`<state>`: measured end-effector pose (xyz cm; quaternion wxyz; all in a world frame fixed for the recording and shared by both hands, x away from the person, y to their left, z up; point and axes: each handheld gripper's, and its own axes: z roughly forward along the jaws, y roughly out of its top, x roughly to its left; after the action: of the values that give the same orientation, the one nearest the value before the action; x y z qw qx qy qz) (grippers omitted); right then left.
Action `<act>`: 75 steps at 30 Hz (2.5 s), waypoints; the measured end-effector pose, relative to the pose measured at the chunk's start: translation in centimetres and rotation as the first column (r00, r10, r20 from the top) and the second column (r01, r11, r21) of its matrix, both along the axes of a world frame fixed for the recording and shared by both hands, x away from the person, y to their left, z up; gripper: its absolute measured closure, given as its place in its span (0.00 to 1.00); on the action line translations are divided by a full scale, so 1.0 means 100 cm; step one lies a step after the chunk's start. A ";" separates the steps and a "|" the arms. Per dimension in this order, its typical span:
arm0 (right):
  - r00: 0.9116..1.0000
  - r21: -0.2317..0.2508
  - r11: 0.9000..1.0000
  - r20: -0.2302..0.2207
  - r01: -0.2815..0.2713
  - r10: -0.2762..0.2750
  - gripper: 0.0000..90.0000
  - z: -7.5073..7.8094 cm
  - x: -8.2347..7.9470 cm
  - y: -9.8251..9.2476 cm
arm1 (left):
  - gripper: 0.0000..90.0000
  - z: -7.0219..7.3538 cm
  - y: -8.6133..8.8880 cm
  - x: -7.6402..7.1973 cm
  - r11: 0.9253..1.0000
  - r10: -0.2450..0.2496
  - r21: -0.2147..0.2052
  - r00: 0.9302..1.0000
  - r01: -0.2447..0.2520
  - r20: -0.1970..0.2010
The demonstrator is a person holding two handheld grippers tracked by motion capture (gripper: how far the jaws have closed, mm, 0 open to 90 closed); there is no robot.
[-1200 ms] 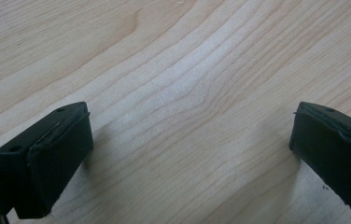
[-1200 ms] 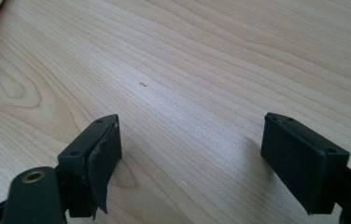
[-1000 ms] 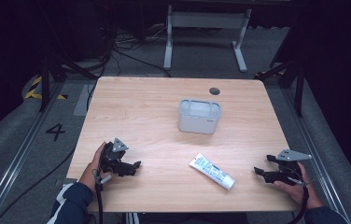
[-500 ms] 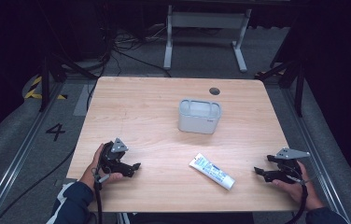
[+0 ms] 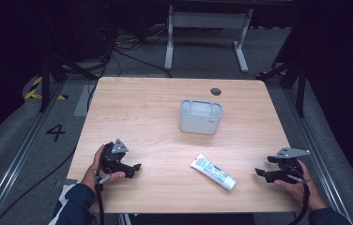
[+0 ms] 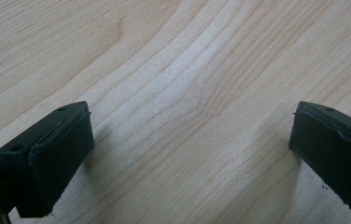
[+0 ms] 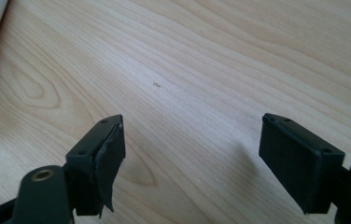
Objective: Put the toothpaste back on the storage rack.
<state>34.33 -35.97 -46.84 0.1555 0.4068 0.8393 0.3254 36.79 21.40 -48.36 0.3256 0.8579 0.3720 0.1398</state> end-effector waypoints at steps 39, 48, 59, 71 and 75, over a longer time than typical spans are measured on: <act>0.976 -0.003 0.978 0.059 -0.209 0.208 0.30 0.048 0.003 0.084 | 0.01 0.000 0.001 0.000 1.000 -0.006 -0.005 1.000 0.006 -0.002; 0.963 -0.008 0.964 0.050 -0.264 0.264 0.30 0.050 0.005 0.111 | 0.01 0.000 0.001 -0.001 1.000 -0.004 -0.007 1.000 0.004 -0.001; 0.945 -0.041 0.945 0.016 -0.326 0.327 0.30 0.044 0.004 0.139 | 0.01 0.000 0.001 -0.001 1.000 -0.005 -0.006 1.000 0.005 -0.001; 0.929 -0.068 0.927 -0.037 -0.369 0.367 0.30 0.034 0.005 0.160 | 0.01 0.000 0.001 -0.001 1.000 -0.005 -0.006 1.000 0.005 -0.001; 0.927 -0.074 0.924 -0.058 -0.375 0.371 0.31 0.030 0.007 0.165 | 0.01 0.000 0.001 -0.001 1.000 -0.004 -0.007 1.000 0.004 -0.001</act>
<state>35.04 -19.49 -43.89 0.0895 0.2398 0.9174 0.3048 36.74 21.45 -48.39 0.3286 0.8577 0.3708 0.1373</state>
